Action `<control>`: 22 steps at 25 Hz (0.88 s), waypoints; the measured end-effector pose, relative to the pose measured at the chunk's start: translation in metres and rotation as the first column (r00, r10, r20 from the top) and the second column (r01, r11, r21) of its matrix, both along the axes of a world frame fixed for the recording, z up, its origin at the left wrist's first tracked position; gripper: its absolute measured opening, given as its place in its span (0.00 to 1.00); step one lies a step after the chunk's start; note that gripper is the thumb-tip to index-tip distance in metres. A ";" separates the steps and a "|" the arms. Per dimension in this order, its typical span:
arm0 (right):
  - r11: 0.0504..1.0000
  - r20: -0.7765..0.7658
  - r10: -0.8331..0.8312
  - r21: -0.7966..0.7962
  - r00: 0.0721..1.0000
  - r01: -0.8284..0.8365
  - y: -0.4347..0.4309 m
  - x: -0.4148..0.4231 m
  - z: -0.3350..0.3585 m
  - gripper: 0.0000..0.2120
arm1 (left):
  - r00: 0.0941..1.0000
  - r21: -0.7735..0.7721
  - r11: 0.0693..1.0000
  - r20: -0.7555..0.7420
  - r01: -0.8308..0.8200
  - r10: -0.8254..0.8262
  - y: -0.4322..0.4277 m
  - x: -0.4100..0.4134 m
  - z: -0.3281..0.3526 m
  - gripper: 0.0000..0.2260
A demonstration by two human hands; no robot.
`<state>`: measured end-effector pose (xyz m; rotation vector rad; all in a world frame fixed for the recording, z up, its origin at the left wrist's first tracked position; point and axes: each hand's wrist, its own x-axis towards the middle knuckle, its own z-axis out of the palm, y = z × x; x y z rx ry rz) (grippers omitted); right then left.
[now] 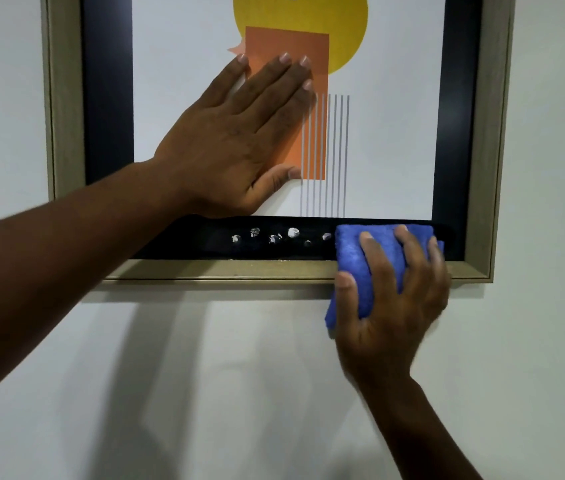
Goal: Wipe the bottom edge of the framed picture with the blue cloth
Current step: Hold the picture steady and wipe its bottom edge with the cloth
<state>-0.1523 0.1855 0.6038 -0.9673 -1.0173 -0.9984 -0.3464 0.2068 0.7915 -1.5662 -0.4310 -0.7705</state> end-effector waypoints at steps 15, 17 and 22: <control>0.990 -0.192 0.120 0.102 0.974 -0.101 0.005 -0.057 0.013 0.18 | 0.999 -0.027 0.999 0.034 0.032 -0.031 0.001 -0.009 -0.002 0.37; 0.989 -0.207 0.128 0.094 0.970 -0.110 0.005 -0.071 0.019 0.17 | 0.999 -0.037 0.999 0.025 0.040 -0.039 -0.001 -0.011 -0.001 0.37; 0.991 -0.193 0.107 0.100 0.975 -0.089 0.004 -0.067 0.014 0.16 | 0.999 -0.025 0.999 0.020 0.031 -0.031 0.001 -0.014 -0.002 0.36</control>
